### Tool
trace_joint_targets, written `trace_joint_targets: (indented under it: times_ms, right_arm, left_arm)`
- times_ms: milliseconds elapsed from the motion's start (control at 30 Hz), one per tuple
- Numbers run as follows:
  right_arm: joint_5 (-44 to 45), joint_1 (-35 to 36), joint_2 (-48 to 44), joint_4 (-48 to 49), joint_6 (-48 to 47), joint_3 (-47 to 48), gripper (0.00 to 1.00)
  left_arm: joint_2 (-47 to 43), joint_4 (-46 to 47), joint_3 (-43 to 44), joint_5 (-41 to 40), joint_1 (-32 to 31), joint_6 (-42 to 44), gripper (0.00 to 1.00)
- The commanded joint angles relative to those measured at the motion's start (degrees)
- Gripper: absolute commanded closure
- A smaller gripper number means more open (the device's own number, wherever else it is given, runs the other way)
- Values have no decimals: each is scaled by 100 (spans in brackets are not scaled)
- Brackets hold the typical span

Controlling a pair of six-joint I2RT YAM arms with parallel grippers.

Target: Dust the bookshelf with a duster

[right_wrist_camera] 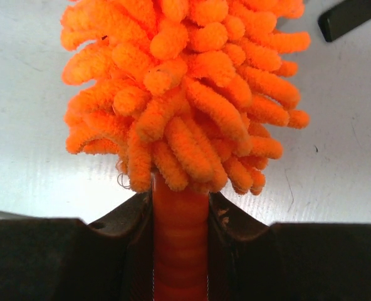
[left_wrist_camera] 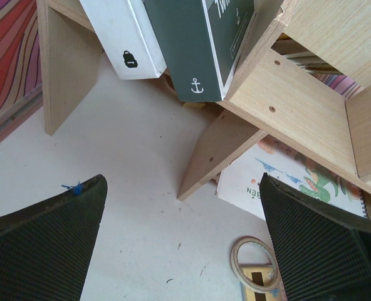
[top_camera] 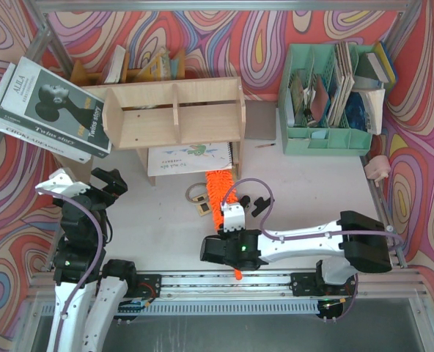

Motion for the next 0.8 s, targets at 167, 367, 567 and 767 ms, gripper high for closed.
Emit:
trace_joint_targets:
  times_ms: [167, 367, 567, 767]
  right_arm:
    - [-33, 53, -296, 1357, -1256, -130, 100]
    - [-718, 51, 145, 2073, -2437, 178, 100]
    - [-1115, 61, 664, 2059, -2733, 499, 100]
    - [-1132, 51, 1070, 1611, -2633, 701, 100]
  left_arm:
    - [19, 67, 28, 43, 45, -44, 2]
    - [30, 68, 23, 44, 45, -44, 1]
    - [26, 60, 25, 22, 46, -38, 2]
    - [8, 59, 24, 21, 53, -44, 1]
